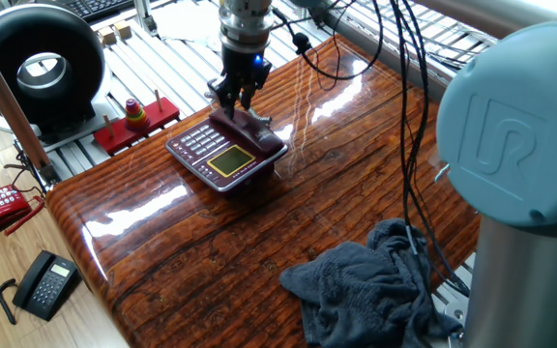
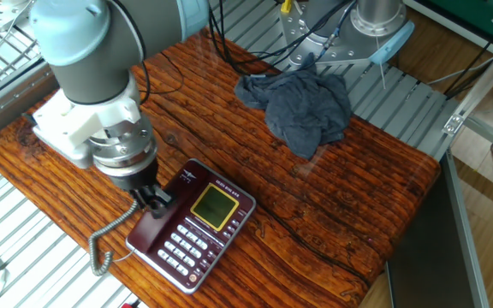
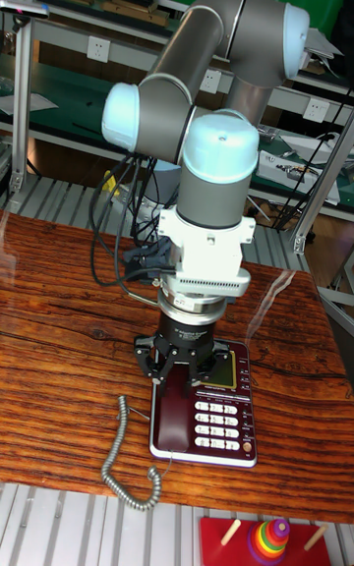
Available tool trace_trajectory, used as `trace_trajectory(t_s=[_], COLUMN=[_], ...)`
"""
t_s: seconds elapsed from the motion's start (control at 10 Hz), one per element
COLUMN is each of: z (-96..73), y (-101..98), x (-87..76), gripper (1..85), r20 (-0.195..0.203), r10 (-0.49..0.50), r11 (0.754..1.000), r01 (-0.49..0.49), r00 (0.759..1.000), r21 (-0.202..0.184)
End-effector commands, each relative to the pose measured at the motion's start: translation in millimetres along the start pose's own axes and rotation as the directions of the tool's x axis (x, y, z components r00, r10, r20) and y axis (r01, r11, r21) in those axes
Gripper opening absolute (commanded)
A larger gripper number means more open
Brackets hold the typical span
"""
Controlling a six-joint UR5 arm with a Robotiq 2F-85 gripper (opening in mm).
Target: Place the handset of the telephone on the corresponding phone cradle
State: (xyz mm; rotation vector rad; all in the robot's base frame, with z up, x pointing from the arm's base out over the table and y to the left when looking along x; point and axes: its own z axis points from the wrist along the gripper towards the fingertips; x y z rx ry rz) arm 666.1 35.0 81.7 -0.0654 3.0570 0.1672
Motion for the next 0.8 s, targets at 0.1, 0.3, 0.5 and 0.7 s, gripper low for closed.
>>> trace_trajectory(t_s=[0.1,0.3,0.5,0.7], z=[-20.3,-25.5,-36.2,-41.8], y=[-29.3,-50.7,-68.7,-63.3], x=[-14.0,-21.5,-25.8,-27.7], gripper=[3.0,1.0,1.0,1.0], r20=[-0.014,-0.005,-0.012,-0.008], r10=[0.004,0.045,0.040,0.033], r11=[1.000,0.996,0.995,0.997], r01=[-0.004,-0.045,-0.038,-0.033], r00=[1.000,0.999,0.999,0.999], r21=[0.030,0.073,0.093,0.065])
